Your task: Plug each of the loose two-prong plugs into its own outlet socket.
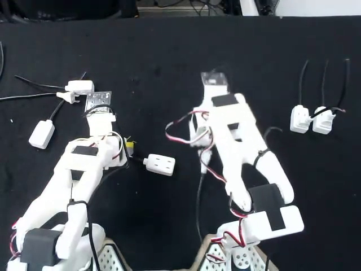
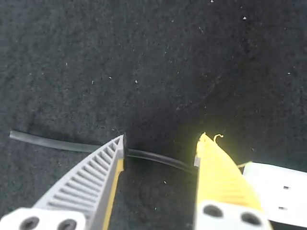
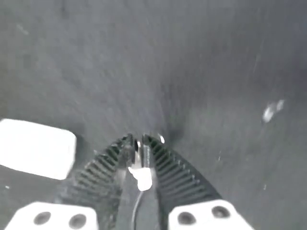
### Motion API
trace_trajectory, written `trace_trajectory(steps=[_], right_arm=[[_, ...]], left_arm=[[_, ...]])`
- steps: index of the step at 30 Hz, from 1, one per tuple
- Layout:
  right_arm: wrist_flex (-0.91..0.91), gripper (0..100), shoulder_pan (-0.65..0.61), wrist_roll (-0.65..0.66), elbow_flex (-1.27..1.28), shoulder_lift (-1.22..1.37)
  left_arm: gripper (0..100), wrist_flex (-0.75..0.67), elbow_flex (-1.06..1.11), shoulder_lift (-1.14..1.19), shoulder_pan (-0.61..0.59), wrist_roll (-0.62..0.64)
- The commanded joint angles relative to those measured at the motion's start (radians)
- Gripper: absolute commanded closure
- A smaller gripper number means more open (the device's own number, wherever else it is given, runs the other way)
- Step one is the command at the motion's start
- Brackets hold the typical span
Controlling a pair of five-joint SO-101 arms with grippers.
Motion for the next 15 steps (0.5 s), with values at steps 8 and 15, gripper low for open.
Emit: trace_trajectory(steps=[8, 15], right_arm=[[0.034, 98.2, -0.014, 0.213, -0.165, 0.084], [0.13, 98.2, 0.0, 0.381, -0.177, 0.064]], left_arm=[[76, -0.009, -0.004, -0.006, -0.005, 0.0], [76, -0.009, -0.004, -0.005, -0.002, 0.0]])
